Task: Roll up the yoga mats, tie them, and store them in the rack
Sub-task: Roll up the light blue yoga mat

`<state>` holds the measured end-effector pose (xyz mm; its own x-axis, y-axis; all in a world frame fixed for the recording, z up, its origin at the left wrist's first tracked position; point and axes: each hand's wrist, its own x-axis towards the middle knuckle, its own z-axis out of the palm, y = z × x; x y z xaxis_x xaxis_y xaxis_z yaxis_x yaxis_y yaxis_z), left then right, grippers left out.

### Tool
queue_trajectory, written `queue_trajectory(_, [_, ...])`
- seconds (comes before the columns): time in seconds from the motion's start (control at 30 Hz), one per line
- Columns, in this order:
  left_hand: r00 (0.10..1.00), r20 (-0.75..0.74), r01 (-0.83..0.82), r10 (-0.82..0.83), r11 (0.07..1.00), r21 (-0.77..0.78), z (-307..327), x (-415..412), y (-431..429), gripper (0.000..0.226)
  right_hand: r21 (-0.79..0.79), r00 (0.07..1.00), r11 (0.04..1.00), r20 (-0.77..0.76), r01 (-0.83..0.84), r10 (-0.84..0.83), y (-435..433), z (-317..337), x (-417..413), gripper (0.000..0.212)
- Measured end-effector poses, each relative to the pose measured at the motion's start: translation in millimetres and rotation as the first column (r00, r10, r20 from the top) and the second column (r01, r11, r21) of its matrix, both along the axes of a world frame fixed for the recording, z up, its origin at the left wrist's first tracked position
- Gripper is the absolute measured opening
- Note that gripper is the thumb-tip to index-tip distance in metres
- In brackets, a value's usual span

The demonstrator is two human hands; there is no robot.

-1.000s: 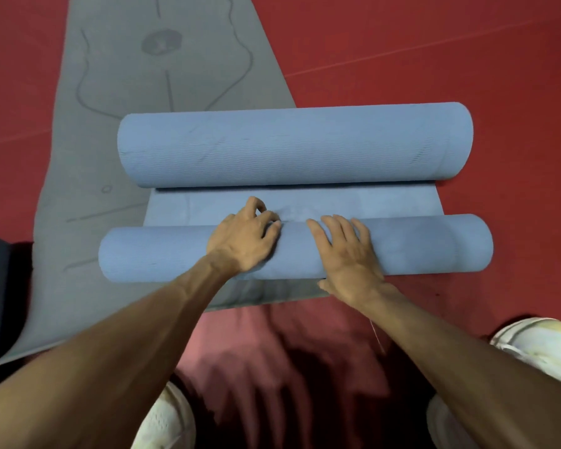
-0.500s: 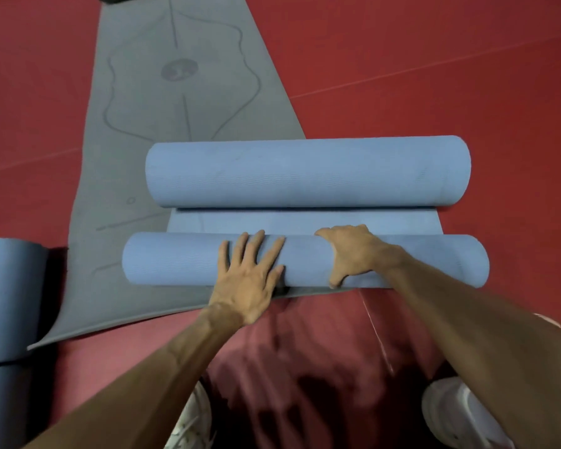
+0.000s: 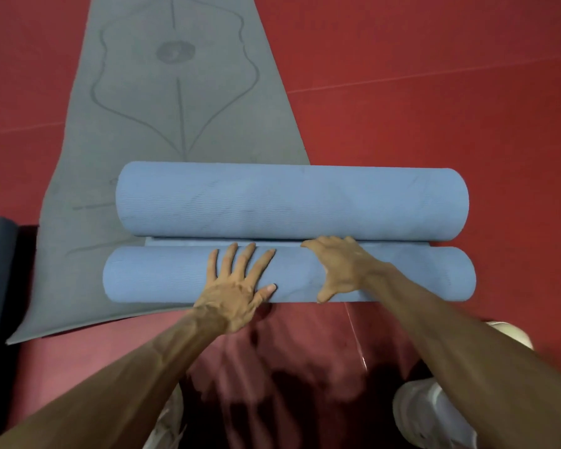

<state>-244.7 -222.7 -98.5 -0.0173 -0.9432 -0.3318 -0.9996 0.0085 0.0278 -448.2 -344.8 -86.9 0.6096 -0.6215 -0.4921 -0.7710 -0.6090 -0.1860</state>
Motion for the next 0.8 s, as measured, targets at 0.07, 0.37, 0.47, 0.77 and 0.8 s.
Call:
queue_trajectory(0.07, [1.0,-0.022,-0.004,0.003,1.0,-0.014,2,4,-12,0.081,-0.048,0.999,0.999,0.029,-0.026,0.027,0,0,-4,0.116])
queue_trajectory(0.37, [0.998,-0.051,-0.029,0.028,0.999,-0.014,9,13,-62,0.062,-0.139,0.973,0.969,0.139,0.206,-0.186,0,-3,12,0.1])
queue_trajectory(0.47, [0.997,-0.052,-0.059,0.056,0.997,-0.057,7,14,-71,0.074,-0.228,0.959,0.94,0.184,0.254,-0.215,-3,-7,17,0.096])
queue_trajectory(0.77, [0.992,-0.099,-0.091,0.082,0.992,-0.092,1,26,-114,0.063,-0.39,0.907,0.848,0.359,0.36,-0.219,-29,-23,29,0.063])
queue_trajectory(0.8, [0.991,-0.11,-0.093,0.082,0.991,-0.096,0,27,-118,0.063,-0.44,0.887,0.811,0.419,0.386,-0.195,-31,-25,30,0.06])
